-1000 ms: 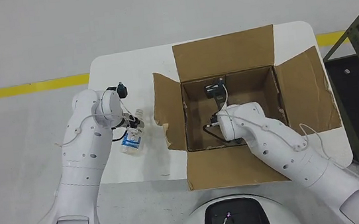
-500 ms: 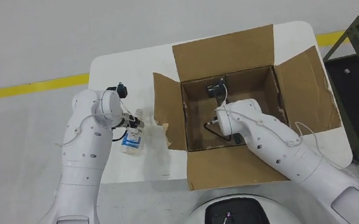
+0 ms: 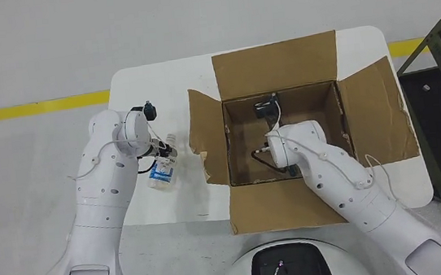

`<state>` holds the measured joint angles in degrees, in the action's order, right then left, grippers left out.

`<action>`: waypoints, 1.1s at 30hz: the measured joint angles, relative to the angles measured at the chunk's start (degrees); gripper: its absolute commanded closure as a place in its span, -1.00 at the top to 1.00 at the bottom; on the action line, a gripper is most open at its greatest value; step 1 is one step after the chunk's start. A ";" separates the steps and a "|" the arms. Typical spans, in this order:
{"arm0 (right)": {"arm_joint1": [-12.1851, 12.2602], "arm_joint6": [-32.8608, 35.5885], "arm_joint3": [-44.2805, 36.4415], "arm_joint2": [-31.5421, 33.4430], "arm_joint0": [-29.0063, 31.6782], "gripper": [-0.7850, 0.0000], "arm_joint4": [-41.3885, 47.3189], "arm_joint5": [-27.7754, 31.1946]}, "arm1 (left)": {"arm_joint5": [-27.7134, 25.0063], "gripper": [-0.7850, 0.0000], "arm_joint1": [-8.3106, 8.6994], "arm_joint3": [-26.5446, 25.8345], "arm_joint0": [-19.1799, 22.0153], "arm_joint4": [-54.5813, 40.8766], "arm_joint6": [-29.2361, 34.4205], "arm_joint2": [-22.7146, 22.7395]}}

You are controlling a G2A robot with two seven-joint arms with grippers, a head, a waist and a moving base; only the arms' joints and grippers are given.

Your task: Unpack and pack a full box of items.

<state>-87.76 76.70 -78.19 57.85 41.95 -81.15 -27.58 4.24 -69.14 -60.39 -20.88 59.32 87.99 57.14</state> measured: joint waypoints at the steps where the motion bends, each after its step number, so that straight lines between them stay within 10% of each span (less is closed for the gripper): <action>1: -0.23 0.39 -0.11 0.39 0.38 -0.04 -0.78 0.40 | 0.00 1.00 0.00 0.00 0.00 0.00 0.00 0.00; 33: -9.61 7.42 -0.63 11.35 3.93 -0.09 -16.70 7.42 | 0.00 1.00 0.00 0.00 0.00 0.00 0.00 0.00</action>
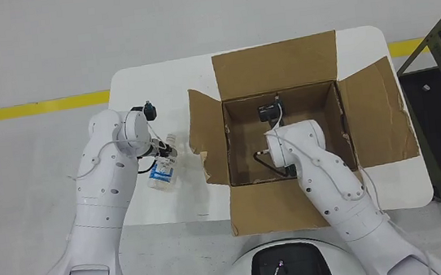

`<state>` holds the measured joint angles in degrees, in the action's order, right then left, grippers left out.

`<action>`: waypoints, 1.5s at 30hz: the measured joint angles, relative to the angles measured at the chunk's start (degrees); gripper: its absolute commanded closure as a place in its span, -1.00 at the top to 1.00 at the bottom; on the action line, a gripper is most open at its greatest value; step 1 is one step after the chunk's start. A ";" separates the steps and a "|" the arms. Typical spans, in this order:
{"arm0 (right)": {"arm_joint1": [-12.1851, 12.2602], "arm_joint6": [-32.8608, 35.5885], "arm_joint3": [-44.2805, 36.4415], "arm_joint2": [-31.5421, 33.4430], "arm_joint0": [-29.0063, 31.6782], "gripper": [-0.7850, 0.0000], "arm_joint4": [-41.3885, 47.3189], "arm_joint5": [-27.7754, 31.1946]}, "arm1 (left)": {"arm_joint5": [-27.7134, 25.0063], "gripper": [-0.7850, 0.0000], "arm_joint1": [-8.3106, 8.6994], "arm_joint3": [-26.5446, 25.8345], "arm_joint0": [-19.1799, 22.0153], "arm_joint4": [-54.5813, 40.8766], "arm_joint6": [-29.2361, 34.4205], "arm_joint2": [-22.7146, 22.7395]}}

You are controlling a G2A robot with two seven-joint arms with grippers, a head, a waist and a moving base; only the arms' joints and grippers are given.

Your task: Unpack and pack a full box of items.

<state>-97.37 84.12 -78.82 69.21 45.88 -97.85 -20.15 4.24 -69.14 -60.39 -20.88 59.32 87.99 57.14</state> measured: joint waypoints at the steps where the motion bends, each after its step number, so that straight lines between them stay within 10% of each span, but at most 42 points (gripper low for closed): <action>1: -0.23 0.21 -0.17 0.37 0.11 -0.09 -0.54 0.21 | 0.00 1.00 0.00 0.00 0.00 0.00 0.00 0.00; 35: -3.64 0.67 6.33 4.43 -0.83 -0.31 -4.51 0.67 | 0.00 1.00 0.00 0.00 0.00 0.00 0.00 0.00; 45: -3.88 0.47 7.69 4.77 -1.22 -0.79 -4.35 0.64 | 0.00 1.00 0.00 0.00 0.00 0.00 0.00 0.00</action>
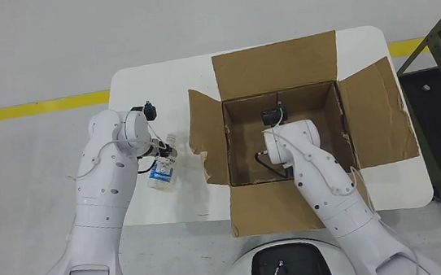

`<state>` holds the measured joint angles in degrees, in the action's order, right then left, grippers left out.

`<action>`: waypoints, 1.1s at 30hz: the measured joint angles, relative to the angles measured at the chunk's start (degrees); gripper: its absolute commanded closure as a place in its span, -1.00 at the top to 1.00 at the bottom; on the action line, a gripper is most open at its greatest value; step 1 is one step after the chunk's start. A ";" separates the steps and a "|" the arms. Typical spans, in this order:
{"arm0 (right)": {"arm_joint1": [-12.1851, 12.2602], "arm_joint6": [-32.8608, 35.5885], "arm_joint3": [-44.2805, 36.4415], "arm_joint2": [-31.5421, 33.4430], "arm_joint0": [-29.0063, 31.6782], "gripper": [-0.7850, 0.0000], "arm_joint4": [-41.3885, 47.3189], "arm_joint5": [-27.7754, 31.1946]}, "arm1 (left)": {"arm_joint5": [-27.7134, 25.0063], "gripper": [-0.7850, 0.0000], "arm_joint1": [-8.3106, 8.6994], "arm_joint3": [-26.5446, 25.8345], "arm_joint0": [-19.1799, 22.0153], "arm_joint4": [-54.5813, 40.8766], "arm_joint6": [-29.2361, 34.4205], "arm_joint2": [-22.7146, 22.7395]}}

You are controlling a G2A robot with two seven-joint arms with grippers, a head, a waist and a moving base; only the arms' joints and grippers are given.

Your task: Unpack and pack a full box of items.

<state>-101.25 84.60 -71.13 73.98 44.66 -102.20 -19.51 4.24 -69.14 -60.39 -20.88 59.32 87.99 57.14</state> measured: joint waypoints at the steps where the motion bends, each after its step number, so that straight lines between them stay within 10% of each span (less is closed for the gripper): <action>1: -0.03 -0.02 0.12 0.04 -0.06 -1.00 0.09 0.07 | 0.00 1.00 0.00 0.00 0.00 0.00 0.00 0.00; 18: -0.07 -1.38 -6.22 2.06 2.02 -1.00 4.52 2.77 | 0.00 1.00 0.00 0.00 0.00 0.00 0.00 0.00; 33: 0.55 -2.20 -37.72 1.15 11.83 -1.00 7.82 10.29 | 0.00 1.00 0.00 0.00 0.00 0.00 0.00 0.00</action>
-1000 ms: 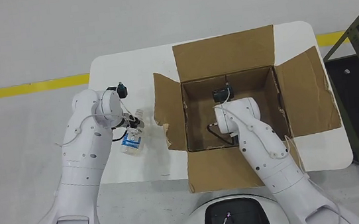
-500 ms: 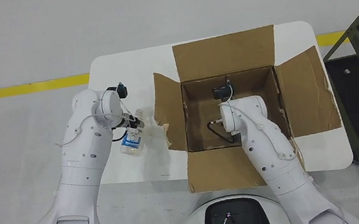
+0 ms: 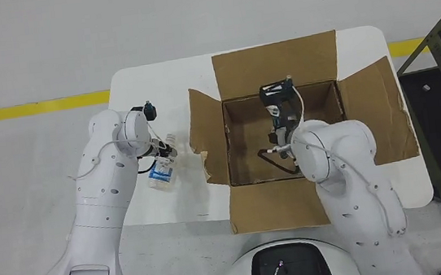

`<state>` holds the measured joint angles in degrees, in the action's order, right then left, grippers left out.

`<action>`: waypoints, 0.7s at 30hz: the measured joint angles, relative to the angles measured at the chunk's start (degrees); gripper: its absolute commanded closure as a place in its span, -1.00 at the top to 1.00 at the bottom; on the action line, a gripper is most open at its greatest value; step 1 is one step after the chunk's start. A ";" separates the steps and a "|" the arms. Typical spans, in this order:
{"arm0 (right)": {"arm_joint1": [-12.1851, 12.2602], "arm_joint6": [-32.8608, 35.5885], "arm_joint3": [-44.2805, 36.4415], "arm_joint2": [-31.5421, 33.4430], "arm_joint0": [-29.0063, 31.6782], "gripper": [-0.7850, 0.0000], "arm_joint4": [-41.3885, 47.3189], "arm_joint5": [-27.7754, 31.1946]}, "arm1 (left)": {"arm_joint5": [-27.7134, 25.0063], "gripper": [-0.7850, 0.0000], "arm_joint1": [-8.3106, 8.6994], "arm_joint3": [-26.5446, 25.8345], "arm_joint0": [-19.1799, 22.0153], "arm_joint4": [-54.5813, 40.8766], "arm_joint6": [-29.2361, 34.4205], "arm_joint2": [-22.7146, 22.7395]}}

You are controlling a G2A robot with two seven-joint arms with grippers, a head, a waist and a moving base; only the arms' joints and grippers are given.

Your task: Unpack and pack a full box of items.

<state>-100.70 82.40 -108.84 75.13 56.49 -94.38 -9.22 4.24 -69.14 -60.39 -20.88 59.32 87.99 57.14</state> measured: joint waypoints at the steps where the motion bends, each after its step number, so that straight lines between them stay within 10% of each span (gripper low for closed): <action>1: 0.07 -0.95 -1.32 0.54 0.93 -1.00 0.55 -0.15 | 0.00 1.00 0.00 0.00 0.00 0.00 0.00 0.00; 21: 0.56 -5.11 -5.57 2.55 2.33 -1.00 1.74 2.05 | 0.00 1.00 0.00 0.00 0.00 0.00 0.00 0.00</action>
<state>-100.14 77.29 -114.41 77.68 58.83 -92.63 -7.17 4.24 -69.14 -60.39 -20.88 59.32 87.99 57.14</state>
